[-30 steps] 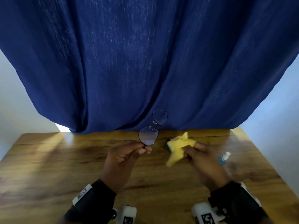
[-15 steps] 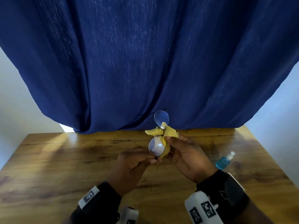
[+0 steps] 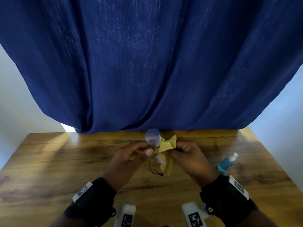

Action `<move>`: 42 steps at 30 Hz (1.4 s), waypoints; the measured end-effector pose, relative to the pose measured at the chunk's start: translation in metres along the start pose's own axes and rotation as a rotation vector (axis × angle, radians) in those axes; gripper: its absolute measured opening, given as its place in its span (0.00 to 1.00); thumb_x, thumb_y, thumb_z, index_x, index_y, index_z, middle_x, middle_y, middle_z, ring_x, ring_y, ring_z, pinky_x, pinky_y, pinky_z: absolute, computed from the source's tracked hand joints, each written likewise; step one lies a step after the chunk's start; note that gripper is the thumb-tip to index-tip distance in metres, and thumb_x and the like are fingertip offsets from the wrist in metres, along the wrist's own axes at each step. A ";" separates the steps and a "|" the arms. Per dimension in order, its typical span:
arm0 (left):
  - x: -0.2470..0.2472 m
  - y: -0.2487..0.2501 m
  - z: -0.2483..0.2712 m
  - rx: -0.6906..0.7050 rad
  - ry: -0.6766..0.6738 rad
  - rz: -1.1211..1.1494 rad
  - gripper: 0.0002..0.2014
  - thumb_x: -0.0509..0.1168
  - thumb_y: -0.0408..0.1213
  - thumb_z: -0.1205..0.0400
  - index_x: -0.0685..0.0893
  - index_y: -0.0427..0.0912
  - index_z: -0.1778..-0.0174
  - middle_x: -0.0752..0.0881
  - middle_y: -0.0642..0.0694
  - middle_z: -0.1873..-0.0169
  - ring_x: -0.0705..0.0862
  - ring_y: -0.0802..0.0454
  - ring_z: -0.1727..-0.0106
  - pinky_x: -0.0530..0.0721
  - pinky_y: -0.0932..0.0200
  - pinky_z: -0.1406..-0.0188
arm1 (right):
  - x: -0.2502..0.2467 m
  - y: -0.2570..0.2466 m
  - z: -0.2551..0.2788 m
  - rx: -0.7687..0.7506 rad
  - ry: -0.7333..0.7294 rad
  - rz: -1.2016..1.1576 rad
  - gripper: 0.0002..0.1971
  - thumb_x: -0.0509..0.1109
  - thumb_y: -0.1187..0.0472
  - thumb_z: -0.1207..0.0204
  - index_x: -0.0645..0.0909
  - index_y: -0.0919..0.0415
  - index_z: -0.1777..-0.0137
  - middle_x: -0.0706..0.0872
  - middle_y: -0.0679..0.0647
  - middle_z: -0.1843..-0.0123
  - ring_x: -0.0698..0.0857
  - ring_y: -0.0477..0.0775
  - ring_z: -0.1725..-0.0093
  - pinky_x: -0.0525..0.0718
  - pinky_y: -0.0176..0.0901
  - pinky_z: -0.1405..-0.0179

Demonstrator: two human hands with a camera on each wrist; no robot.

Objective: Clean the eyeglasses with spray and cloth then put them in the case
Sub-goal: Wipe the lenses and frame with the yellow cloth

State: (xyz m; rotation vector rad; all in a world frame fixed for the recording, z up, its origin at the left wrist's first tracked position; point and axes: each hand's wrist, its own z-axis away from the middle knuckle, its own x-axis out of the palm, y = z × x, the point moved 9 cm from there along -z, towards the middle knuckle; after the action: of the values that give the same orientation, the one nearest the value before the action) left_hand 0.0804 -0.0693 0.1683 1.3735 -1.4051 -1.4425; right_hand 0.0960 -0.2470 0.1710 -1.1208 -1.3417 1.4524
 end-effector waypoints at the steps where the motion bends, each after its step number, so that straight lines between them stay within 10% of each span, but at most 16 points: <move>1: 0.004 -0.002 -0.002 -0.031 -0.025 0.012 0.17 0.69 0.58 0.20 0.91 0.55 0.39 0.93 0.51 0.41 0.90 0.53 0.37 0.88 0.45 0.34 | 0.001 0.001 0.001 -0.001 0.011 0.042 0.08 0.73 0.66 0.17 0.94 0.59 0.47 0.95 0.61 0.51 0.91 0.71 0.46 0.87 0.69 0.43; 9: 0.021 -0.031 -0.002 -0.285 -0.026 0.381 0.11 0.71 0.42 0.19 0.93 0.43 0.45 0.94 0.42 0.47 0.92 0.45 0.41 0.88 0.50 0.40 | 0.012 0.000 0.001 0.010 -0.020 0.088 0.23 0.73 0.47 0.25 0.90 0.70 0.49 0.91 0.74 0.52 0.87 0.83 0.47 0.84 0.80 0.45; 15: 0.025 -0.040 -0.002 -0.425 -0.051 0.670 0.16 0.71 0.44 0.22 0.91 0.38 0.44 0.92 0.45 0.59 0.90 0.52 0.58 0.86 0.56 0.56 | 0.004 -0.007 0.005 -0.003 0.020 0.124 0.10 0.69 0.66 0.14 0.92 0.60 0.47 0.95 0.58 0.53 0.94 0.63 0.51 0.92 0.67 0.46; 20: 0.032 -0.047 0.001 -0.454 -0.101 0.686 0.21 0.74 0.41 0.18 0.87 0.31 0.33 0.89 0.31 0.37 0.89 0.46 0.44 0.81 0.54 0.53 | -0.004 -0.017 0.009 -0.084 0.116 0.200 0.07 0.77 0.63 0.21 0.93 0.49 0.51 0.95 0.51 0.56 0.93 0.55 0.54 0.92 0.59 0.54; 25: 0.035 -0.054 0.010 -0.469 -0.121 0.534 0.16 0.73 0.34 0.23 0.91 0.35 0.40 0.94 0.38 0.45 0.94 0.50 0.46 0.89 0.60 0.50 | -0.013 -0.035 0.014 -0.153 0.197 0.014 0.10 0.72 0.69 0.18 0.91 0.55 0.44 0.96 0.48 0.50 0.94 0.46 0.49 0.90 0.37 0.52; 31: 0.041 -0.041 0.015 -0.374 -0.248 0.379 0.22 0.69 0.23 0.16 0.82 0.42 0.27 0.91 0.34 0.39 0.90 0.39 0.34 0.86 0.48 0.30 | -0.023 -0.048 0.013 -0.483 0.309 0.670 0.08 0.74 0.62 0.18 0.89 0.67 0.47 0.89 0.56 0.48 0.88 0.56 0.53 0.88 0.57 0.57; 37: 0.030 -0.018 0.005 -0.186 -0.123 0.244 0.06 0.75 0.32 0.21 0.88 0.44 0.50 0.91 0.48 0.60 0.89 0.50 0.56 0.87 0.54 0.50 | 0.043 -0.024 0.028 -0.585 -0.125 1.192 0.12 0.66 0.44 0.17 0.88 0.41 0.39 0.74 0.40 0.24 0.73 0.51 0.29 0.73 0.56 0.35; 42: 0.037 -0.011 0.004 -0.221 -0.216 0.302 0.20 0.73 0.23 0.18 0.78 0.36 0.30 0.92 0.39 0.53 0.93 0.45 0.53 0.87 0.33 0.34 | 0.023 -0.039 0.018 -0.580 0.033 1.208 0.10 0.66 0.43 0.15 0.86 0.36 0.39 0.77 0.40 0.29 0.74 0.51 0.34 0.74 0.58 0.42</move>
State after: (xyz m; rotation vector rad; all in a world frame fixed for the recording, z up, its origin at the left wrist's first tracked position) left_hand 0.0714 -0.1022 0.1491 0.8483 -1.4635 -1.5210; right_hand 0.0734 -0.2265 0.2084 -2.6060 -1.0751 1.8192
